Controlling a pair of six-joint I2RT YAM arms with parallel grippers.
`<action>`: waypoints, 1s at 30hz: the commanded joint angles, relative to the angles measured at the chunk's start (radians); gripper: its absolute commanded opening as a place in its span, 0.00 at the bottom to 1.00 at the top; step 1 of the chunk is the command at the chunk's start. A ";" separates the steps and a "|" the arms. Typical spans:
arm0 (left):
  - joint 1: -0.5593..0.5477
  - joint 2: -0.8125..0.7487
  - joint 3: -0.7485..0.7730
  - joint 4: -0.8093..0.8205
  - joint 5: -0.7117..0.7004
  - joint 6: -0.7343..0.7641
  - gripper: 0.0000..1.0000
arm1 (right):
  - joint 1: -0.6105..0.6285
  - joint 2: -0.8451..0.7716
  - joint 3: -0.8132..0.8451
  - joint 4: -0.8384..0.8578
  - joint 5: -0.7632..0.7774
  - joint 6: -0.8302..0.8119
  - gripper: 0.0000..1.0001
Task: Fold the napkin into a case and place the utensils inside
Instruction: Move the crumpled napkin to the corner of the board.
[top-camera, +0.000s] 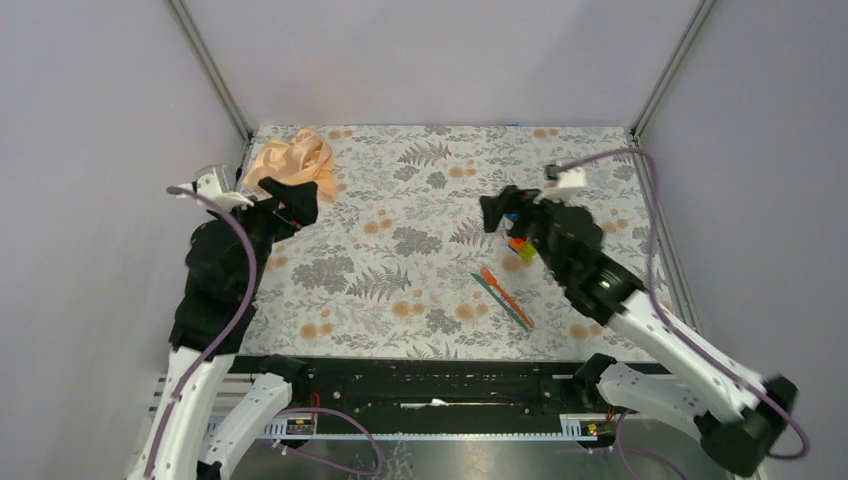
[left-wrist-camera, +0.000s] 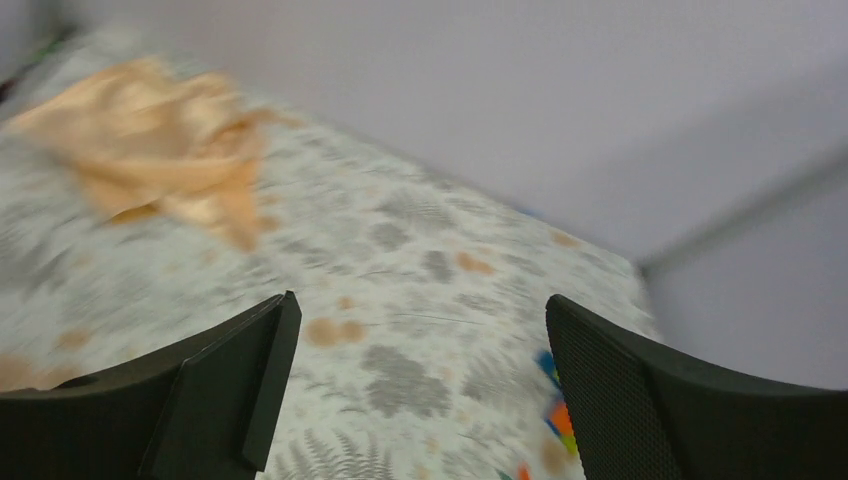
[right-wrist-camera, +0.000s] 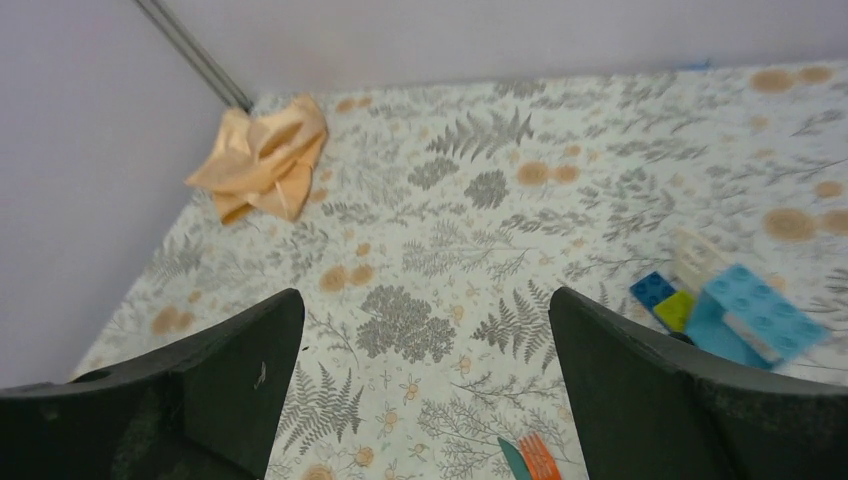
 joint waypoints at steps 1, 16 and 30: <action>0.003 0.195 -0.031 -0.131 -0.588 -0.157 0.99 | 0.007 0.289 -0.039 0.391 -0.088 0.034 1.00; 0.427 0.947 -0.135 0.729 -0.258 -0.473 0.99 | 0.017 0.833 0.059 0.749 -0.215 0.082 1.00; 0.542 1.490 0.168 0.917 -0.124 -0.828 0.99 | 0.017 0.789 -0.032 0.825 -0.249 0.051 1.00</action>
